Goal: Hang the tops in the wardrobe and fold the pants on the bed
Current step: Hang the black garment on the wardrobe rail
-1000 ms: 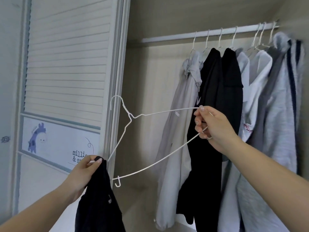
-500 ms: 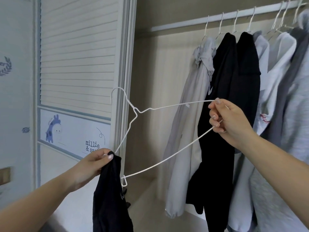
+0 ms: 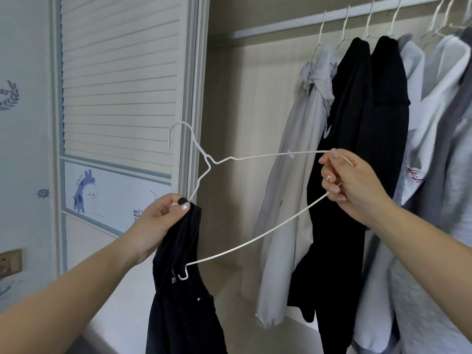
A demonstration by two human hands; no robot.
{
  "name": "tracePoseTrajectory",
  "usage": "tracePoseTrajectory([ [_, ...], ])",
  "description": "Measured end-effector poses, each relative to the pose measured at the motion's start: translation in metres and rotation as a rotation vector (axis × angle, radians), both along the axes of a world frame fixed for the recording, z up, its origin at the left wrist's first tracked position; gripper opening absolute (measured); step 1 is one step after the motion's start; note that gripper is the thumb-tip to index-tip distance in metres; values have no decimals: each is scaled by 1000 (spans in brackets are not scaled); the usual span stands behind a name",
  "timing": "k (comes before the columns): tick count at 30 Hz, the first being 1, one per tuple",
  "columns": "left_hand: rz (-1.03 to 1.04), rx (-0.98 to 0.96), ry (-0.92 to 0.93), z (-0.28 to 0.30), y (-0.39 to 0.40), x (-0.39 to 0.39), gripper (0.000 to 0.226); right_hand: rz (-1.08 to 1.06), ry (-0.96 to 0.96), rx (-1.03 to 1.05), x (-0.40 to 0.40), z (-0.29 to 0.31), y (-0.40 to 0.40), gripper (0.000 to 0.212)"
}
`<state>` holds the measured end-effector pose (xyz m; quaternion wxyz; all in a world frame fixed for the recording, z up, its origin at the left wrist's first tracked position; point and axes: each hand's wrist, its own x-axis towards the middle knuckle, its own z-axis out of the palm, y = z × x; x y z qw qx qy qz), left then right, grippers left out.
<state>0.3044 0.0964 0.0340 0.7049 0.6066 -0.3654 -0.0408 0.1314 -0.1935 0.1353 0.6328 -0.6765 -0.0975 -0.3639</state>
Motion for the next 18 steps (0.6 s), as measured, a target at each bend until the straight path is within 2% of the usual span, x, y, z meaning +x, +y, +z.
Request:
tracePoseTrajectory([
  [3,54,-68,13,9,-9,-2,4,1,-21,20,-1,3,-6,30],
  [7,119,-95,10,7,-19,-2,18,22,-12,92,0,-4,-8,13],
  [11,143,-147,95,6,-27,-3,15,100,58,173,6,-23,-9,27],
  [16,130,-171,165,10,-39,-11,12,120,237,76,15,-51,5,34],
  [18,126,-175,169,13,-45,-17,13,140,349,-14,21,-67,18,29],
])
